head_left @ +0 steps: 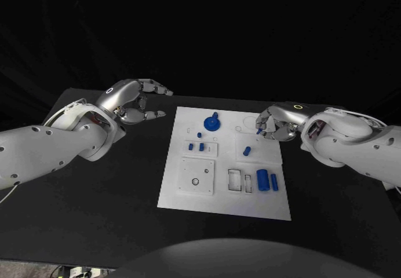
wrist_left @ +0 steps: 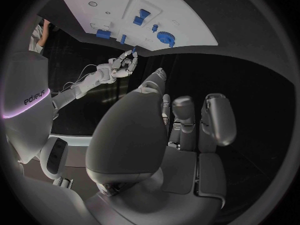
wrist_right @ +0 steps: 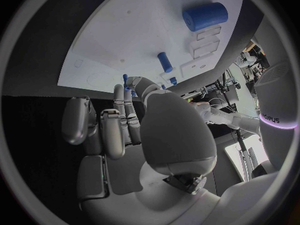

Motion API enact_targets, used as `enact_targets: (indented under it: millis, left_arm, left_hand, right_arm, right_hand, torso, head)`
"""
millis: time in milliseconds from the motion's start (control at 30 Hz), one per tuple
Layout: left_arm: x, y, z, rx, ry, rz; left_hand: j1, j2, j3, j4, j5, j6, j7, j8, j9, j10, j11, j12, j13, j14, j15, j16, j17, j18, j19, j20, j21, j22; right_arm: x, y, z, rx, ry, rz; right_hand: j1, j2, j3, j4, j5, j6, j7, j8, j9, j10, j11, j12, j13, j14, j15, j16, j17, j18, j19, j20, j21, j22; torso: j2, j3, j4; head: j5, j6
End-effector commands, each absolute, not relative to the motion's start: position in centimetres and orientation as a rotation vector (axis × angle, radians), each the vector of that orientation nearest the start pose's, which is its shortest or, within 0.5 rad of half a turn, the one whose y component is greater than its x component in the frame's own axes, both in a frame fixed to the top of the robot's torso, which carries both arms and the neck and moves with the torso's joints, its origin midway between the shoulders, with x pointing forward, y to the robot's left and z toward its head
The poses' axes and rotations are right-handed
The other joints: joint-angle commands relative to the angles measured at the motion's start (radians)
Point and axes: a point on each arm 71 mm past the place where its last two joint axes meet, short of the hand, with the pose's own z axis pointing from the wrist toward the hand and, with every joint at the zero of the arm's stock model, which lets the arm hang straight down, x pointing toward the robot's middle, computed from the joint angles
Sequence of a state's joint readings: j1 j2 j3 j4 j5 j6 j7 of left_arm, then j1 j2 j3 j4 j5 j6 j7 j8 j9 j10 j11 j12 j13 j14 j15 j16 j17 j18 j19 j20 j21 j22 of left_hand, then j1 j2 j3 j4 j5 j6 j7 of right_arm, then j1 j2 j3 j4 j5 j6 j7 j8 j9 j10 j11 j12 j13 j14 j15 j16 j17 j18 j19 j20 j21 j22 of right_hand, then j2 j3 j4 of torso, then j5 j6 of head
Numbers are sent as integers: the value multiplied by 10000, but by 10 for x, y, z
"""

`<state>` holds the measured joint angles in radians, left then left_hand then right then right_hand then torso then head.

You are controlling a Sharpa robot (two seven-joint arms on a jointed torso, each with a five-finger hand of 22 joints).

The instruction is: Assemble the parts on the task board

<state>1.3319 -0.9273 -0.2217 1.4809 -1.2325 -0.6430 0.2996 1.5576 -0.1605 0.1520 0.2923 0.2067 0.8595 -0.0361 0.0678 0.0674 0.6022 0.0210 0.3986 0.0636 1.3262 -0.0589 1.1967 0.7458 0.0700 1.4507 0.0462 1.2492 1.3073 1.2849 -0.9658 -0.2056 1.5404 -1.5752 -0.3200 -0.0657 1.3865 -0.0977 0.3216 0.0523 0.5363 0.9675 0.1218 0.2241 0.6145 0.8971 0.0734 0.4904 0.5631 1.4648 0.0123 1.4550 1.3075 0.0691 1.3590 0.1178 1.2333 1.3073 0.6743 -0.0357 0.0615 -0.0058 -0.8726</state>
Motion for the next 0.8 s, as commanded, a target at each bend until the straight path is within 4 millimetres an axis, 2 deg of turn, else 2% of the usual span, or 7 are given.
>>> enact_targets:
  millis: [33, 200, 400, 533, 667, 800]
  left_arm:
    - [483, 248, -160, 1710, 13519, -8216]
    - [485, 247, -162, 1713, 13617, -8201]
    - [486, 244, -168, 1719, 13786, -8238]
    - [487, 241, -172, 1724, 13924, -8275]
    - [490, 235, -175, 1775, 14035, -8348]
    - [491, 232, -176, 1808, 14071, -8400]
  left_hand:
    - [-42, -14, -2, 25, -44, 20, 33, -31, -13, -88, -14, -48, -8, 55, -17, 18, -35, -13, -29, 54, -85, 1730]
    - [-48, -18, -6, 26, -53, 19, 33, -32, -14, -97, -15, -53, -8, 47, -17, 9, -55, -12, -32, 54, -92, 1728]
    - [-53, -22, -10, 26, -62, 14, 34, -34, -15, -107, -14, -59, -8, 40, -17, 0, -71, -10, -37, 54, -103, 1725]
    - [-56, -24, -12, 24, -68, 5, 35, -38, -17, -116, -9, -64, -8, 31, -16, -11, -91, -8, -41, 54, -114, 1723]
    - [-55, -19, -9, 22, -78, -110, 30, -57, -29, -147, 2, -81, -8, 11, -10, -29, -120, -3, -54, 57, -143, 1716]
    - [-54, -17, -8, 22, -78, -129, 29, -59, -31, -151, 3, -83, -8, 8, -9, -32, -124, -3, -54, 57, -144, 1715]
  right_arm:
    - [467, -251, -191, -3228, 16990, 4858]
    - [460, -234, -177, -3472, 16875, 5370]
    - [447, -198, -174, -4174, 17343, 6159]
    - [439, -170, -174, -4855, 17451, 6588]
    - [435, -146, -175, -5652, 17218, 6789]
    - [430, -126, -182, -6253, 17107, 6975]
  right_hand:
    - [-113, -24, -33, -2, 54, -72, 46, 46, 28, 39, 26, 10, -14, 38, -43, -39, 563, 120, -19, -24, -52, 1564]
    - [-121, -27, -22, -5, 66, -107, 62, 41, 43, 54, 26, 8, -26, 36, -40, -40, 560, 118, -17, -22, -46, 1566]
    - [-133, -31, -1, -15, 62, -183, 93, 19, 61, 93, 32, 13, -43, 41, -38, -34, 565, 118, -20, -19, -49, 1565]
    - [-134, -41, 9, -27, 52, -218, 103, 4, 64, 102, 35, 10, -53, 38, -36, -39, 554, 119, -21, -17, -51, 1564]
    - [-138, -56, 16, -36, 50, -243, 105, -8, 66, 102, 39, 2, -63, 32, -33, -45, 540, 121, -27, -16, -61, 1561]
    - [-128, -60, 36, -55, 61, -259, 104, -16, 70, 106, 37, -5, -75, 26, -33, -53, 523, 127, -42, -14, -86, 1553]
  torso:
    - [3, -1, -9]
    - [-7, 4, -11]
    - [-23, 20, 30]
    - [-34, 7, 43]
    - [-49, 16, 101]
    - [-63, 14, 157]
  head:
    - [2, 0]
    - [63, 0]
    - [165, 0]
    - [240, 0]
    - [265, 0]
    - [346, 0]
